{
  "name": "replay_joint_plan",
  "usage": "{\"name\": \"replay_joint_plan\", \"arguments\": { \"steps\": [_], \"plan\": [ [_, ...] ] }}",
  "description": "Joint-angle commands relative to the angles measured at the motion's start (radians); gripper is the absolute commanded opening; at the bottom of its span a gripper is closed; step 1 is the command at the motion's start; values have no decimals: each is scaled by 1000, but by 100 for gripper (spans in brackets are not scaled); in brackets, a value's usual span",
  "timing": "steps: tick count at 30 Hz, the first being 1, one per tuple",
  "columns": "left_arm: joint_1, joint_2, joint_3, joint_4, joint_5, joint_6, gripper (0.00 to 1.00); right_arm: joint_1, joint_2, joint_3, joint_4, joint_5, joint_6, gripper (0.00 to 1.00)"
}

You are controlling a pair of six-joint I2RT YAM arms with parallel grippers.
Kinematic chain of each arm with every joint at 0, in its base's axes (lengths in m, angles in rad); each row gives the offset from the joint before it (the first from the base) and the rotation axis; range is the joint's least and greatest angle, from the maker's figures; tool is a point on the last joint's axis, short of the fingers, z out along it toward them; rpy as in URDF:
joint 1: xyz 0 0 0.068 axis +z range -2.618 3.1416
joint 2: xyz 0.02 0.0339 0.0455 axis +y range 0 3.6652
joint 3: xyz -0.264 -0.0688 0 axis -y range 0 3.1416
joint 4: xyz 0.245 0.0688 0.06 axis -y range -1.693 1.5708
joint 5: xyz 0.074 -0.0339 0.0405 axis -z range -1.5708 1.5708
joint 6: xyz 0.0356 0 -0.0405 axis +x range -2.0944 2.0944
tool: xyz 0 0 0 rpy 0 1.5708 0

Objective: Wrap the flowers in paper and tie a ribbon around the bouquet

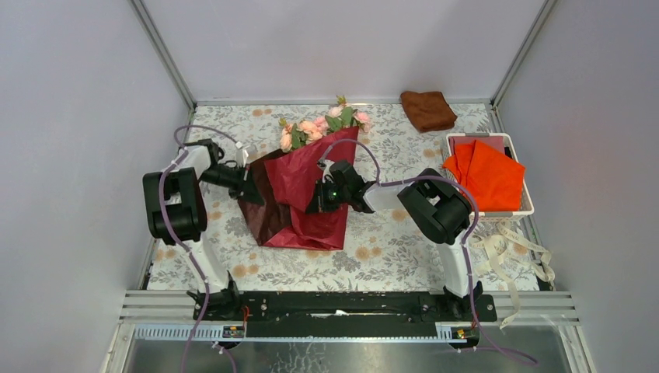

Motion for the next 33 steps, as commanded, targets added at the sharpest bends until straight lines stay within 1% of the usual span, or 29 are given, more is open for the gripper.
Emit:
{"name": "replay_joint_plan", "arguments": {
  "steps": [1, 3, 5, 9, 11, 13, 15, 17, 20, 23, 26, 28, 30, 33],
  "plan": [
    [-87, -130, 72, -179, 162, 110, 0, 22, 43, -23, -42, 17, 9, 0],
    [-178, -158, 82, -176, 174, 84, 0, 22, 43, -27, -38, 19, 18, 0],
    [-263, -154, 105, -148, 169, 20, 0, 22, 37, -30, -34, 22, 24, 0],
    [-382, -82, 196, -42, 154, -141, 0, 22, 21, -32, -11, 20, 47, 0],
    [-417, -37, 230, 63, 132, -262, 0, 22, 4, -45, 27, 17, 77, 0],
    [-437, 3, 248, 177, 77, -365, 0, 22, -27, -95, 110, 20, 141, 0],
    [-443, 40, 252, 276, 16, -430, 0, 22, -69, -142, 202, 44, 196, 0],
    [-444, 76, 253, 322, -24, -466, 0, 27, -112, -175, 235, 78, 227, 0],
    [-465, 133, 267, 338, -70, -477, 0, 42, -170, -203, 244, 130, 236, 0],
    [-509, 168, 264, 342, -132, -450, 0, 47, -214, -218, 255, 142, 249, 0],
    [-531, 193, 256, 343, -180, -426, 0, 48, -279, -241, 231, 152, 252, 0],
    [-533, 205, 251, 343, -209, -415, 0, 48, -364, -267, 163, 171, 225, 3],
    [-534, 206, 239, 343, -231, -401, 0, 45, -445, -288, 47, 216, 161, 7],
    [-535, 202, 225, 344, -244, -393, 0, -2, -542, -332, -115, 287, 71, 16]
  ]
}}
